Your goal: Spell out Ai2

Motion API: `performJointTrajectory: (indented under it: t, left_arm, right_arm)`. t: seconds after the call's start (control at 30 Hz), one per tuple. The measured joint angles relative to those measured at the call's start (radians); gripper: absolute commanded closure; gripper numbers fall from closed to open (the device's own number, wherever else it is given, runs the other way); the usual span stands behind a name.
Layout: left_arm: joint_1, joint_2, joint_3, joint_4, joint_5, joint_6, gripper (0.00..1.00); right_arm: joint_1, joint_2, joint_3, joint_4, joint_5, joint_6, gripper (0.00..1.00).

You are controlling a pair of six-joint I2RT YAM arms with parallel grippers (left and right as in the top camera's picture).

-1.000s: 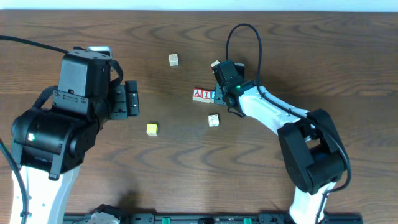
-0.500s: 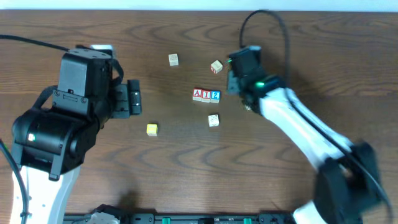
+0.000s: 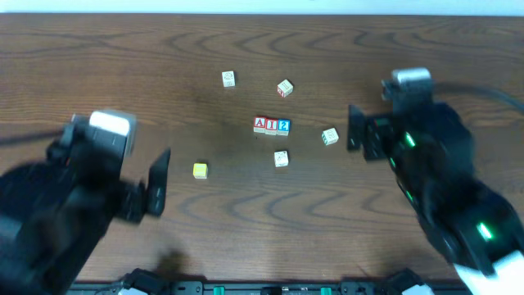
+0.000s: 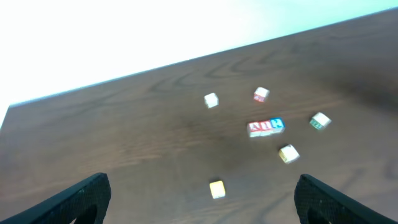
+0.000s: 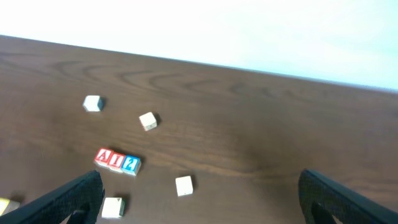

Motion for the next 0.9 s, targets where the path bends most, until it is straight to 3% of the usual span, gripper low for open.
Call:
performJointTrajectory:
  t: [0.2,0.23,0.5,0.67,0.8,0.9]
  left_arm:
    - [0.000,-0.131,0.000,-0.049,0.134,0.026,0.00]
    - [0.000,-0.156,0.000,-0.061,0.142,0.027,0.05]
    - [0.000,-0.416,0.002,-0.076,0.197,-0.016,0.05]
    - [0.000,-0.535,-0.009,-0.130,0.159,-0.063,0.07]
    - [0.000,-0.634,-0.108,-0.100,0.127,-0.114,0.03]
    - [0.000,-0.695,-0.277,0.001,0.105,-0.172,0.05]
  right_arm:
    - [0.060,-0.220,0.001,-0.129,-0.001,-0.035,0.01]
    - [0.061,-0.264,0.001,-0.152,-0.005,-0.035,0.01]
    - [0.062,-0.537,0.003,-0.317,-0.114,0.016,0.01]
    - [0.062,-0.641,0.004,-0.446,-0.143,0.076,0.01]
    - [0.056,-0.712,-0.011,-0.463,-0.164,0.135,0.01]
    - [0.042,-0.760,-0.074,-0.403,-0.189,0.168,0.01]
